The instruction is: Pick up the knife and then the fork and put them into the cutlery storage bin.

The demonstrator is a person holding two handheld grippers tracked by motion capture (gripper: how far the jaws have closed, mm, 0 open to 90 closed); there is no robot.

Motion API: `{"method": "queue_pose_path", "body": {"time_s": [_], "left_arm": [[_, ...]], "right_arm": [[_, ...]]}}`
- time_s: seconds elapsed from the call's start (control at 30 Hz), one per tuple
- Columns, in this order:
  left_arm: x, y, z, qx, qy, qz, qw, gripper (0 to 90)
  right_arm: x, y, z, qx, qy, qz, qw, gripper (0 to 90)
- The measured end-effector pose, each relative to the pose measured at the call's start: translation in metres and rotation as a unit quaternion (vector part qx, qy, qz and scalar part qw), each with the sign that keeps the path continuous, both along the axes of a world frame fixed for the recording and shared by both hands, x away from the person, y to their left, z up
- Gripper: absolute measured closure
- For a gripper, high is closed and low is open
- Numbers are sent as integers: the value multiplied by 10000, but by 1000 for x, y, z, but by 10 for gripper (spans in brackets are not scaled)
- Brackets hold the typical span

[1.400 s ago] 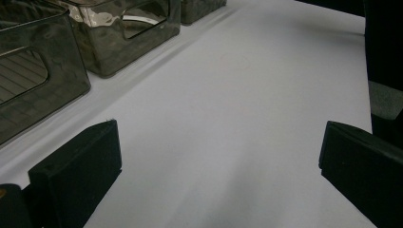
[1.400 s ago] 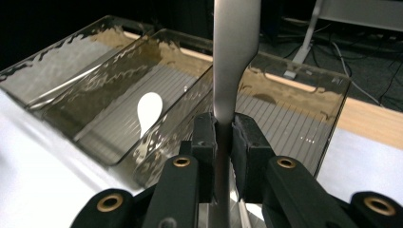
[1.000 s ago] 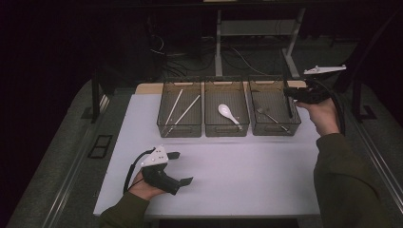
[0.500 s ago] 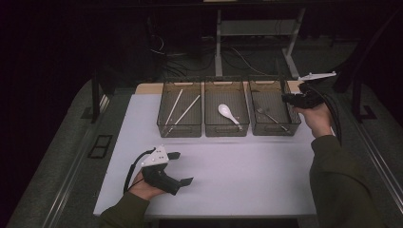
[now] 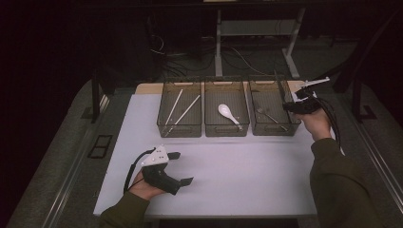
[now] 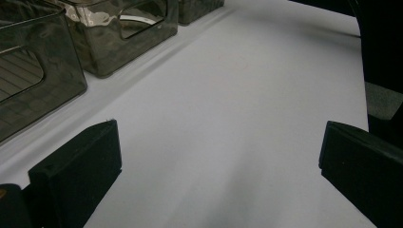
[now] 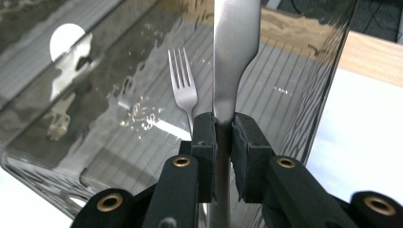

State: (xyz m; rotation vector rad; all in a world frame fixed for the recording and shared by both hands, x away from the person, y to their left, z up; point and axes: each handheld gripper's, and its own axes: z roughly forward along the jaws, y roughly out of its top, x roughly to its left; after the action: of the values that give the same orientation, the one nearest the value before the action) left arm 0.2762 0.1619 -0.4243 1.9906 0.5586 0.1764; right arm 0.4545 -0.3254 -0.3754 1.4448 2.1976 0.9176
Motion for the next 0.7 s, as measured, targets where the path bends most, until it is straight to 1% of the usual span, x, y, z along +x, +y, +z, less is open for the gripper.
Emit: {"method": "queue_pose_path", "body": {"time_s": [0.1,0.3,0.5,0.7], "left_arm": [[0,0,0,4,0,-1,10000,0],[0,-1,0,9,9,-6,10000,0],[0,-1,0,16,12,-13,10000,0],[0,-1,0,20,6,-27,10000,0]], "right_arm": [[2,1,-1,-45,110,-18,9999,798],[6,2,-6,-93,243,-25,9997,798],[11,8,-11,-226,399,0,9989,797],[18,15,-13,-424,547,27,9976,796]]}}
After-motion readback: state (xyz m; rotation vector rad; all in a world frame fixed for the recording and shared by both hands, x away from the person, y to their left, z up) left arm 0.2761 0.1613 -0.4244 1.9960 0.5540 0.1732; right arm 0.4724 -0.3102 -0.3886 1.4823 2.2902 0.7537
